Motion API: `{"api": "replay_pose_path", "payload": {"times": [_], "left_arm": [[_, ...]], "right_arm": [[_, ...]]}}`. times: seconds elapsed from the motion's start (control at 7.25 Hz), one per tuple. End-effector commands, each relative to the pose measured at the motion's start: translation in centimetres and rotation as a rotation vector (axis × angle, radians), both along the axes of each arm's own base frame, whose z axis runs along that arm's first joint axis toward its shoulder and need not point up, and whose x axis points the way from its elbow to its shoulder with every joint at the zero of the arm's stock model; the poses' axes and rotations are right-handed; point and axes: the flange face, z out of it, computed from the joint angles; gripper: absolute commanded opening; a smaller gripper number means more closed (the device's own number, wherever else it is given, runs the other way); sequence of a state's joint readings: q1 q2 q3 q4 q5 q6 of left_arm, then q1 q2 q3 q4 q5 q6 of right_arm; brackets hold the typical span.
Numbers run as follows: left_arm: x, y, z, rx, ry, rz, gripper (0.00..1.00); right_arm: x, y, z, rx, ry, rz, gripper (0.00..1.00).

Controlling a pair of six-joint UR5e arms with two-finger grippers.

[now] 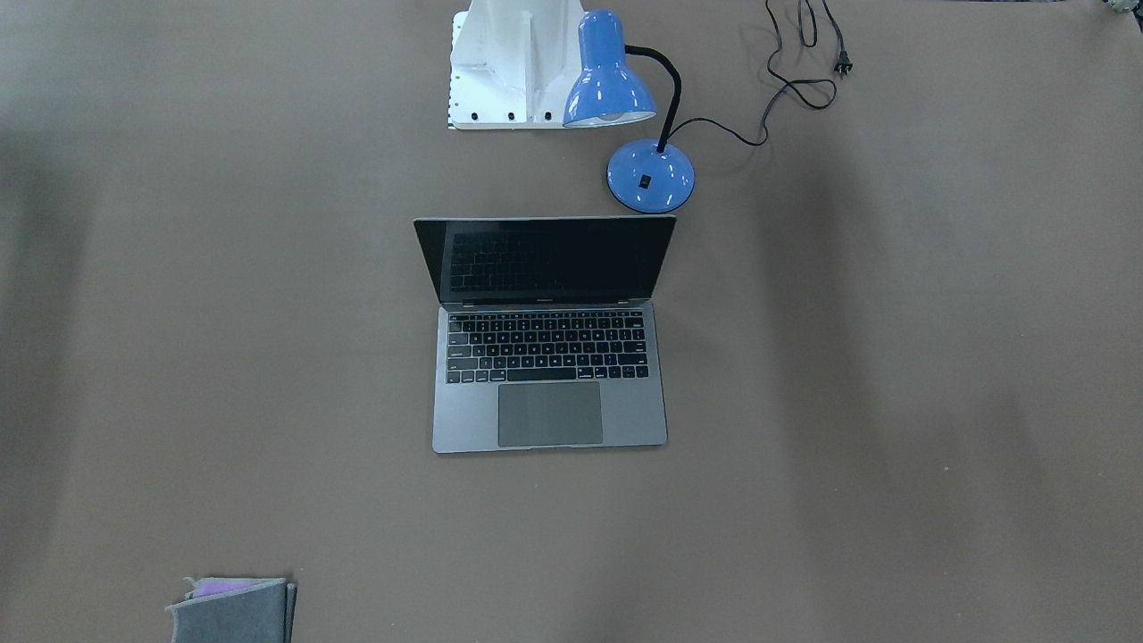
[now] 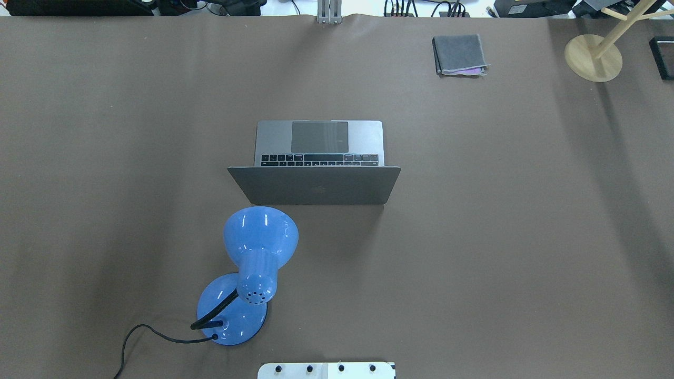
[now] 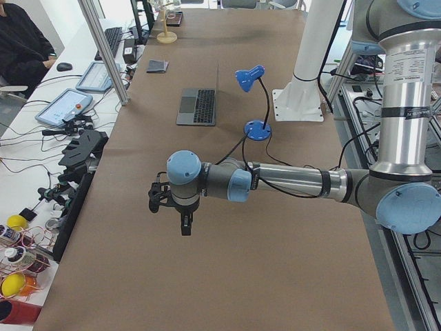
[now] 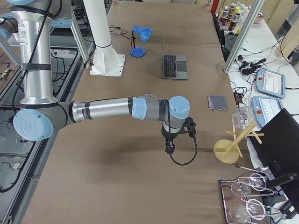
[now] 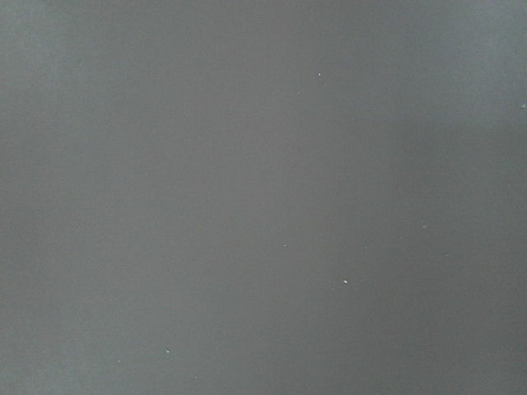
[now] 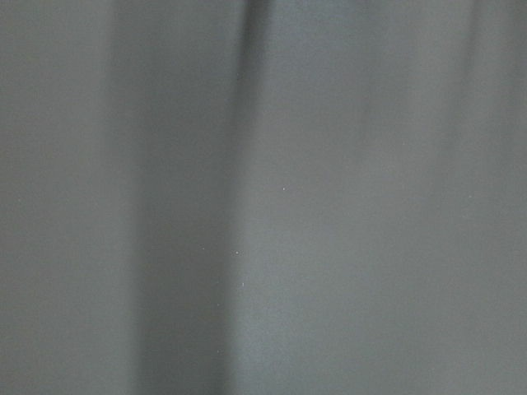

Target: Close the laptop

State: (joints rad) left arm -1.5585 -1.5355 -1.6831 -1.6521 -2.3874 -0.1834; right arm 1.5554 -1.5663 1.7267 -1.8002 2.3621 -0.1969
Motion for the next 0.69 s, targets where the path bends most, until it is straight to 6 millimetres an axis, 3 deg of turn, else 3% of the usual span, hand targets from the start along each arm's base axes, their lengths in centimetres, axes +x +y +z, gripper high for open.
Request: {"api": "replay_pose_path", "payload": {"times": [0.0,0.41,0.55], "left_arm": [[0.0,0.0,0.0,0.003,0.001,0.002,0.98],[0.0,0.0,-0.2,0.007,0.001,0.002,0.98],[0.2,-0.5,-0.7,0.013,0.0,-0.001,0.98]], "right_arm": [[0.0,0.1,0.1,-0.004,0.0,0.0,1.0],[0.0,-0.1,-0.4,0.007,-0.003,0.001,1.0],[-0.1,-1.5,-1.7,0.026,-0.016,0.003,1.0]]}}
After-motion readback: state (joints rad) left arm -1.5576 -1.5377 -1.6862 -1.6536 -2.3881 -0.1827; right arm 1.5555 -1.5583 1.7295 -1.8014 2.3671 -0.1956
